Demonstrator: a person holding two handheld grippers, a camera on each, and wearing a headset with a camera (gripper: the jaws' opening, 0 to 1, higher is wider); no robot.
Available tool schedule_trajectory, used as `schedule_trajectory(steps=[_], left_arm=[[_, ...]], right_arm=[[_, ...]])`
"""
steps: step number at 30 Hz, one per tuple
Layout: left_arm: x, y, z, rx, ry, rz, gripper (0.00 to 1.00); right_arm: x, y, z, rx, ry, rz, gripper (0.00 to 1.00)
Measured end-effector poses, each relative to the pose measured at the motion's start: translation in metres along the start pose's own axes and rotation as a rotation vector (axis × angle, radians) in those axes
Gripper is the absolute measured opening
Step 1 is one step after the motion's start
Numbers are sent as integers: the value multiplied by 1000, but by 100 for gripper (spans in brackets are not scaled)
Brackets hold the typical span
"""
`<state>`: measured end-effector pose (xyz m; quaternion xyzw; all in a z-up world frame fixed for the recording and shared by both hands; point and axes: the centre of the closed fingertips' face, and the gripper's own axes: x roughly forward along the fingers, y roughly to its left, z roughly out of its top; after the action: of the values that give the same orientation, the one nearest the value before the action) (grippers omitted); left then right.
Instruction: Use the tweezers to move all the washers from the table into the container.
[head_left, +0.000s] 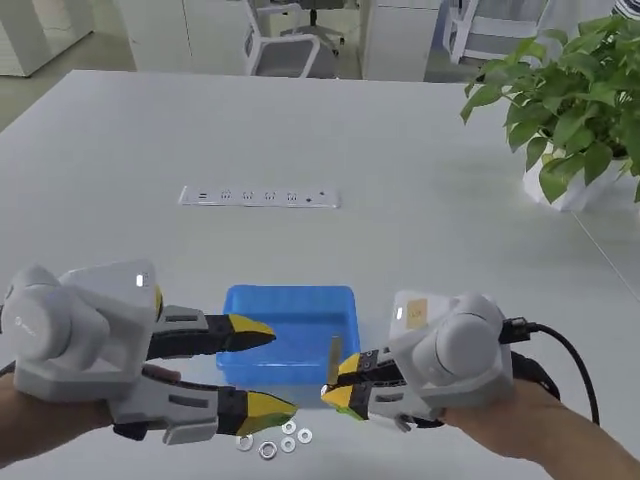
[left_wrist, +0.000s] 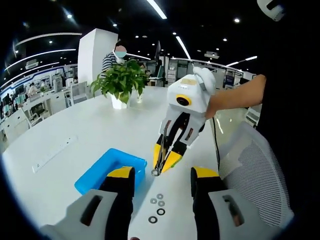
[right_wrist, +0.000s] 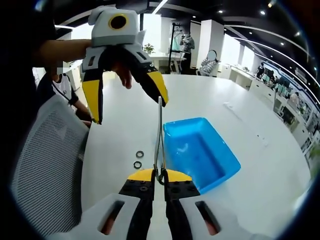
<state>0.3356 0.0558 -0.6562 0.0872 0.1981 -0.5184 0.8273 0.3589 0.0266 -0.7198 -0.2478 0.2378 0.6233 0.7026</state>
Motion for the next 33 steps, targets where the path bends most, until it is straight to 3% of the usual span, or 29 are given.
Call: schedule_trajectory(steps=[16, 33], left_arm=[[-23, 19, -9, -79, -31, 96, 70], [-34, 31, -29, -124, 9, 154, 86]], right_arm=[[8, -38, 21, -52, -32, -20, 8], [33, -63, 18, -89, -56, 10, 8]])
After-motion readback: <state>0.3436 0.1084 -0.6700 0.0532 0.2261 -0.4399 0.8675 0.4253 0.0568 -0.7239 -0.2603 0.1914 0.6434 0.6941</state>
